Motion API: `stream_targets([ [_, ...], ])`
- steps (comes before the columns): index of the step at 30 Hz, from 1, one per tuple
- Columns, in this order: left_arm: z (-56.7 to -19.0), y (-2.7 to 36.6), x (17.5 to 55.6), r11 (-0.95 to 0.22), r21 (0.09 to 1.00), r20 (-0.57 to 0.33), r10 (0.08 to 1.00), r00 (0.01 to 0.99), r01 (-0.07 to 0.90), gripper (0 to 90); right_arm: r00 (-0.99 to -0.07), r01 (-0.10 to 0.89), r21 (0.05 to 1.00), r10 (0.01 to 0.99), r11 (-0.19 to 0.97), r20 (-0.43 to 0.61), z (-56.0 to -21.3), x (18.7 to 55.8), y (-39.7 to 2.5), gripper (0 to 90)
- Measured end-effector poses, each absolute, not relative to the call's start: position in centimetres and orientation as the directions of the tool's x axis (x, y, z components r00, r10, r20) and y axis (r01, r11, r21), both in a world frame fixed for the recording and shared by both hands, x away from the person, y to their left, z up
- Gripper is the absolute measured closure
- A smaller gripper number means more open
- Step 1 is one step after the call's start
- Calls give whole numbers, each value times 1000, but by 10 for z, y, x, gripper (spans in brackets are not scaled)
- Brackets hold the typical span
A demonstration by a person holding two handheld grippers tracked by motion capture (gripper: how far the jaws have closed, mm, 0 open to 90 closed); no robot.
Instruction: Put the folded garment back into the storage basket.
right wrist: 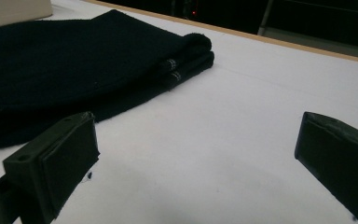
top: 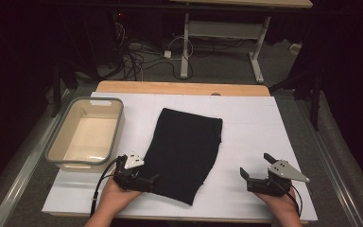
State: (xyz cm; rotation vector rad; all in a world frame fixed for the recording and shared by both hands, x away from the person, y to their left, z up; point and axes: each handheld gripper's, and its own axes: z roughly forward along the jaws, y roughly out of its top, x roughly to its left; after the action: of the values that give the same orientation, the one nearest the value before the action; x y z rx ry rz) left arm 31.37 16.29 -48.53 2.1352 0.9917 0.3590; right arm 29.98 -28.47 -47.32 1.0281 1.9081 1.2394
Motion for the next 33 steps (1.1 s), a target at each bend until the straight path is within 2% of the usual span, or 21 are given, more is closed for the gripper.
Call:
stream_targets([
  [3, -483, 168, 308, -409, 714, -92, 750, 656, 568, 0, -497, 263, 931, 862, 253, -94, -473, 298, -283, 0],
  [8, -480, 175, 300, -410, 690, -108, 757, 645, 597, 7, -509, 264, 932, 857, 248, -84, -473, 297, -281, 0],
  [15, -475, 178, 301, -381, 699, -160, 742, 651, 605, 138, -516, 260, 932, 852, 253, -87, -473, 303, -279, 0],
  [20, -478, 172, 309, -411, 651, -159, 749, 644, 639, 147, -523, 262, 930, 848, 259, -89, -474, 306, -275, 0],
  [23, -482, 172, 310, -377, 612, -227, 759, 611, 695, 164, -523, 259, 929, 847, 265, -95, -474, 305, -274, 0],
  [26, -481, 169, 305, -369, 607, -224, 770, 597, 704, 201, -523, 261, 929, 847, 263, -93, -473, 304, -272, 0],
  [28, -482, 168, 303, -371, 612, -229, 762, 606, 698, 260, -519, 264, 929, 850, 260, -90, -473, 304, -272, 0],
  [31, -482, 168, 302, -368, 619, -271, 729, 629, 694, 415, -519, 268, 929, 850, 256, -85, -473, 303, -269, 0],
  [33, -483, 168, 302, -365, 624, -287, 715, 637, 691, 479, -523, 270, 927, 848, 260, -86, -473, 303, -267, 0],
])
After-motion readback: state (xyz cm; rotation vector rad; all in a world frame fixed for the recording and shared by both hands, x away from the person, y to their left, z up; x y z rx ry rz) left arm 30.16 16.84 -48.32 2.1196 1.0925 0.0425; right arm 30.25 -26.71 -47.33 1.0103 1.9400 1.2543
